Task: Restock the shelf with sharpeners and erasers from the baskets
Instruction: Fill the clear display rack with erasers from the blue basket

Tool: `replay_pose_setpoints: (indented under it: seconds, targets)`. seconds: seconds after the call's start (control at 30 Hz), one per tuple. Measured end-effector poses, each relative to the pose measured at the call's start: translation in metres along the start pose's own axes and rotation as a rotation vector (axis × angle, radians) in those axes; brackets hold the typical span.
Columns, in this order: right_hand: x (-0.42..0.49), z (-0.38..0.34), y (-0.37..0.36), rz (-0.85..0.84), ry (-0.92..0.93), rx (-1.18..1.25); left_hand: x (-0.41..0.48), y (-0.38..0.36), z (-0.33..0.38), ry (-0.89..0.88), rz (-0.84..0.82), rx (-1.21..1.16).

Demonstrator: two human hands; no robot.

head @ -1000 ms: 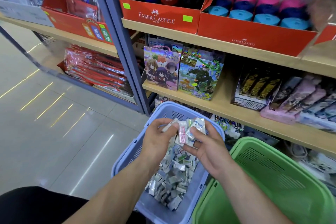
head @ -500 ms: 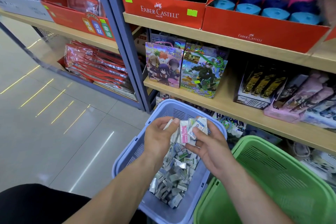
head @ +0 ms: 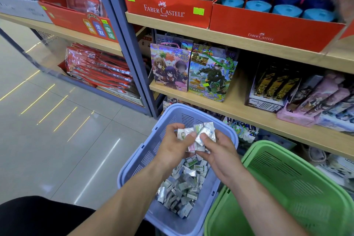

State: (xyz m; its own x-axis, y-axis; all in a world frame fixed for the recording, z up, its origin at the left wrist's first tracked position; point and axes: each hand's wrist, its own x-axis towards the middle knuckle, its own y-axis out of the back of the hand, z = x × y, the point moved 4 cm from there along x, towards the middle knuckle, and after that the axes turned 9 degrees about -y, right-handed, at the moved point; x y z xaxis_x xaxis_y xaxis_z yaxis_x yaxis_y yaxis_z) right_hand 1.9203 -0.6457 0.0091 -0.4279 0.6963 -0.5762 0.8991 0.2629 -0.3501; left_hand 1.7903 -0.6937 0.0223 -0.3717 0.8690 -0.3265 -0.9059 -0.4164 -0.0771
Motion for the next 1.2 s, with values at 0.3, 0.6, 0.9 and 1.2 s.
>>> replay_pose_setpoints:
  seconds: [0.3,0.6,0.9,1.2]
  targets:
    - [0.001,0.007,0.005,-0.01,-0.021,0.026,0.001,0.003,-0.003,0.024,0.106,-0.108]
    - [0.008,0.011,0.009,0.045,0.015,0.181,0.001,-0.001,-0.006,0.037,0.05,-0.153]
    - [0.007,0.008,0.009,0.039,0.05,0.039,0.001,0.0,-0.007,0.053,0.04,-0.2]
    - [0.003,0.01,0.008,-0.016,0.045,0.017,0.007,0.007,-0.013,0.072,0.174,-0.155]
